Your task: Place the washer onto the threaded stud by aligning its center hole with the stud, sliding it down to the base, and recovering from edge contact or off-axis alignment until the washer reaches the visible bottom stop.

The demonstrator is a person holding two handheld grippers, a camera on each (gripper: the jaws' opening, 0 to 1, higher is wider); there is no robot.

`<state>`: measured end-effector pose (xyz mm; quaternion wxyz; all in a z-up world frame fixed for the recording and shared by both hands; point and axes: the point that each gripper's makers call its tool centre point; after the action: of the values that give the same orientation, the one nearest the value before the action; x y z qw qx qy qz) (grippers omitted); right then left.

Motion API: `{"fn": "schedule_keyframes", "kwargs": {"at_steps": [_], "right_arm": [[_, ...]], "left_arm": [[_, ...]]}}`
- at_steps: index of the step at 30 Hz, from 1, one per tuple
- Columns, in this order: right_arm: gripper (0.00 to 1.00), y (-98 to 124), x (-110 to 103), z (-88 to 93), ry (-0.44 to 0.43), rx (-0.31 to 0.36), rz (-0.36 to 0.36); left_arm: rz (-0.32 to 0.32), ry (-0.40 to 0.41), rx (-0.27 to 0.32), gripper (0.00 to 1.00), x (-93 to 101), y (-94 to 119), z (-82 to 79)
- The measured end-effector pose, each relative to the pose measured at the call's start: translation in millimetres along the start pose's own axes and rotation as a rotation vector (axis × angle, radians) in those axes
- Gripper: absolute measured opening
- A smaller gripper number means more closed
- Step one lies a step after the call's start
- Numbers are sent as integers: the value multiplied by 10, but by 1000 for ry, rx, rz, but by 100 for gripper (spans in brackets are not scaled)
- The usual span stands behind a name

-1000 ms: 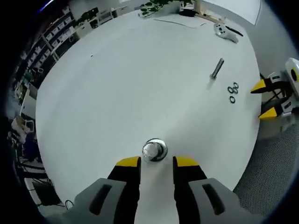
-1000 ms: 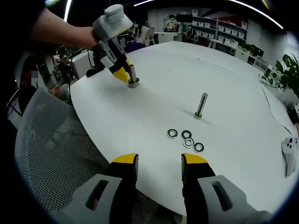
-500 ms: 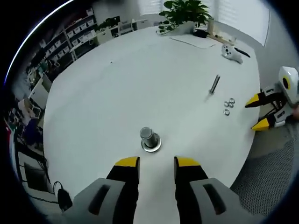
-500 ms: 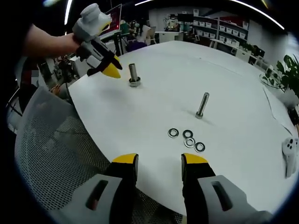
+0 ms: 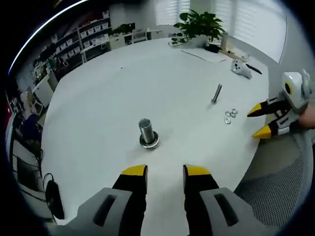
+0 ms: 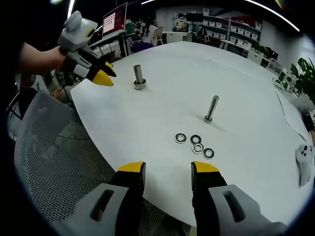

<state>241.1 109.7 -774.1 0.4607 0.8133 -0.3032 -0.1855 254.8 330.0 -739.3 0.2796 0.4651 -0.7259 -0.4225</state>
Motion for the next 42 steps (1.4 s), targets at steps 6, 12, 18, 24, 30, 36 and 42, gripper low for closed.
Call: {"fn": "schedule_keyframes", "kwargs": {"at_steps": [6, 12, 18, 24, 30, 36, 42], "right_arm": [[40, 0, 0, 12, 2, -7, 1], [40, -8, 6, 36, 7, -19, 8], [41, -6, 22, 47, 6, -24, 20], [41, -23, 36, 83, 13, -49, 34], [41, -27, 65, 114, 9, -67, 51], [42, -18, 84, 119, -1, -70, 61], [43, -25, 102, 149, -5, -86, 73]], "left_arm": [[4, 55, 34, 28, 22, 93, 101], [32, 67, 47, 28, 78, 141, 240], [45, 70, 71, 28, 110, 227, 313], [55, 70, 91, 28, 133, 272, 382], [73, 57, 132, 29, 137, 323, 460], [83, 43, 142, 29, 119, 341, 531], [109, 56, 170, 28, 196, 337, 560]]}}
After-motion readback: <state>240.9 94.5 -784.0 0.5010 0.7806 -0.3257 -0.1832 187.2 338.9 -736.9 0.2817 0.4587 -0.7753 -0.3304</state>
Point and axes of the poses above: the point that each gripper's makers call its tool centre point, and the gripper's own axes: y roughly backward along the fingers, x roughly to its right, z roughly out of its underside, and after that the axes turned 10 degrees about -x, right-handed
